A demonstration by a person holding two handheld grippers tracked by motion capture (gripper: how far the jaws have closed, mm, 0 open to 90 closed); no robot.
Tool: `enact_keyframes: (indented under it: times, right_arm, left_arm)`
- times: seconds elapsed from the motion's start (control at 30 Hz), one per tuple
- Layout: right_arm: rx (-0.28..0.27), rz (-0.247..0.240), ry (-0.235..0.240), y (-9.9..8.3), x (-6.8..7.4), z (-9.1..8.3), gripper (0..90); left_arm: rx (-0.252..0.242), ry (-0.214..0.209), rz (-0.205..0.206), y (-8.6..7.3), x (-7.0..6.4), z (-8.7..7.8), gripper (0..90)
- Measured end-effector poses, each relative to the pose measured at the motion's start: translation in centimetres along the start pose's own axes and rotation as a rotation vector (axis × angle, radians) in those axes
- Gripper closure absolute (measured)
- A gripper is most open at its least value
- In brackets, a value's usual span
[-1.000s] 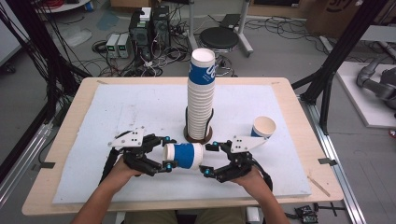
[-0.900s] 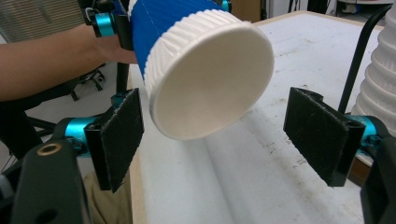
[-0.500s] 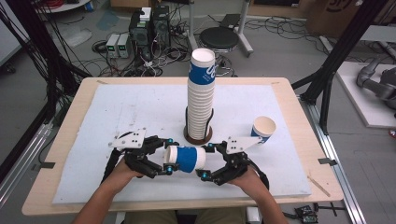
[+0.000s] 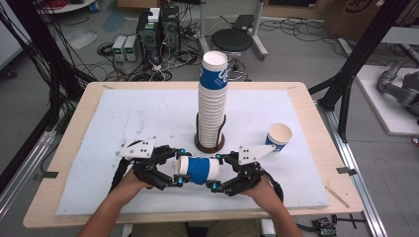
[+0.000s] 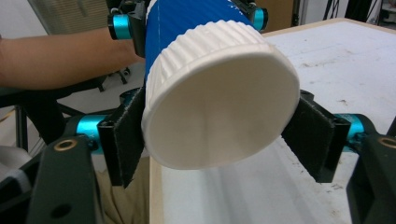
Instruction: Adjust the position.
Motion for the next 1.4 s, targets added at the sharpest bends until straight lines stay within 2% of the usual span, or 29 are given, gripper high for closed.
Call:
enact_keyframes:
  times: [0.03,0.1,0.23,0.33,0.57,0.67,0.73,0.83,1.0,1.1,1.4]
  right_arm:
    - [0.010,0.006,0.007,0.0,0.1,0.0,27.5]
    - [0.021,-0.009,-0.017,0.1,0.0,-0.1,28.1]
    - [0.055,-0.026,-0.028,0.1,0.0,-0.3,29.8]
    - [0.063,-0.029,-0.029,0.3,0.1,-0.6,29.7]
    - [0.093,-0.040,-0.031,0.7,0.1,-1.1,29.8]
    - [0.118,-0.051,-0.052,1.0,0.1,-1.4,29.8]
    - [0.158,-0.060,-0.079,1.1,0.0,-1.7,29.7]
    - [0.199,-0.059,-0.083,1.3,0.1,-1.8,29.7]
    - [0.253,-0.074,-0.089,1.7,0.1,-2.0,29.7]
    - [0.298,-0.090,-0.095,2.2,0.0,-2.0,29.7]
    - [0.394,-0.116,-0.070,3.0,0.0,-1.3,29.7]
  left_arm:
    - [0.009,0.006,-0.001,0.0,0.0,0.0,31.3]
    - [0.026,0.019,0.003,-0.2,0.0,0.1,30.9]
    - [0.074,0.050,0.014,-0.4,-0.2,0.4,28.6]
    - [0.123,0.098,0.004,-0.5,-0.2,0.8,19.5]
    - [0.139,0.110,-0.003,-0.3,-0.3,0.8,17.0]
    - [0.144,0.125,0.000,-0.1,-0.3,0.4,16.9]
    - [0.155,0.138,0.016,0.1,-0.5,0.1,17.0]
    - [0.180,0.153,0.042,0.5,-0.7,0.0,16.9]
    - [0.201,0.153,0.060,1.0,-1.1,0.1,17.0]
    - [0.237,0.145,0.067,1.0,-1.2,0.2,17.0]
    - [0.324,0.136,0.079,1.7,-0.9,0.8,17.0]
Point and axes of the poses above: each handheld gripper's, and its own axes: z roughly forward along the jaws, y roughly out of its top, x roughly to its left, the point moved 3 cm from there along z, roughly forward along the jaws, and after that the axes turned 4 degrees about y, right-handed, at the moved point
